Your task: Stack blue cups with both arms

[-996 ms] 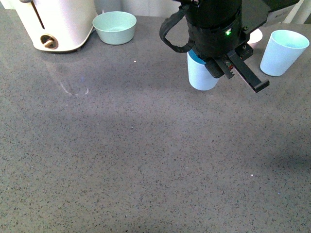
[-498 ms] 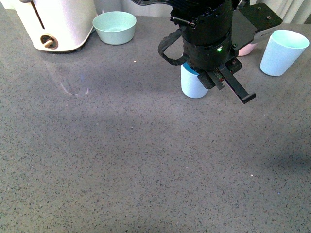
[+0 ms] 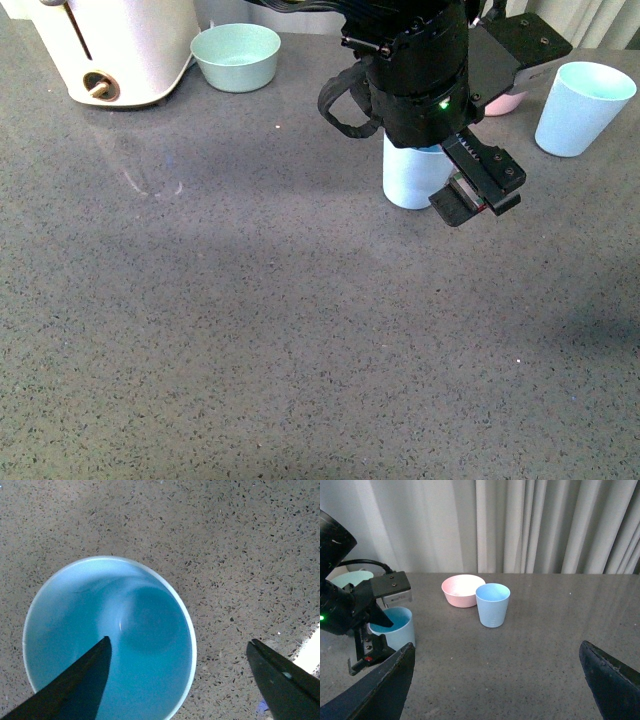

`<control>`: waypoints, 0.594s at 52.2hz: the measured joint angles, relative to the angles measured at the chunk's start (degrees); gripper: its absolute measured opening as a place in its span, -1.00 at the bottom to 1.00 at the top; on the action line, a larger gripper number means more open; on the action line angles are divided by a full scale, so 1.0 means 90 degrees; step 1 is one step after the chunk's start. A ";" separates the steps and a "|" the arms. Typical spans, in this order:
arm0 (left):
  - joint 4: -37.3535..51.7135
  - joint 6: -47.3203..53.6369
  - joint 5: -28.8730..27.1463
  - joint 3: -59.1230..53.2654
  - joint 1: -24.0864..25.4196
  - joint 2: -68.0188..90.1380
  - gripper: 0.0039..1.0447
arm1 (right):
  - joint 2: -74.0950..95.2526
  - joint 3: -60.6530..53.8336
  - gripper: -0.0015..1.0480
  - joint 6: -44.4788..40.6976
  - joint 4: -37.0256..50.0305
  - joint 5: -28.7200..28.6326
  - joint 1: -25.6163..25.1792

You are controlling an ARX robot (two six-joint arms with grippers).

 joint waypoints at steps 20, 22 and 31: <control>0.0075 -0.0393 0.0401 -0.0112 0.0002 -0.0886 0.84 | 0.0000 0.0000 0.83 0.0000 0.0000 0.0000 0.0000; 0.0143 -0.0442 0.0430 -0.0187 0.0002 -0.1032 0.84 | 0.0000 0.0000 0.83 0.0000 0.0000 0.0000 0.0000; 0.0721 -0.0743 0.0736 -0.0838 0.0163 -0.1787 0.84 | 0.0000 0.0000 0.83 0.0000 0.0000 -0.0002 0.0000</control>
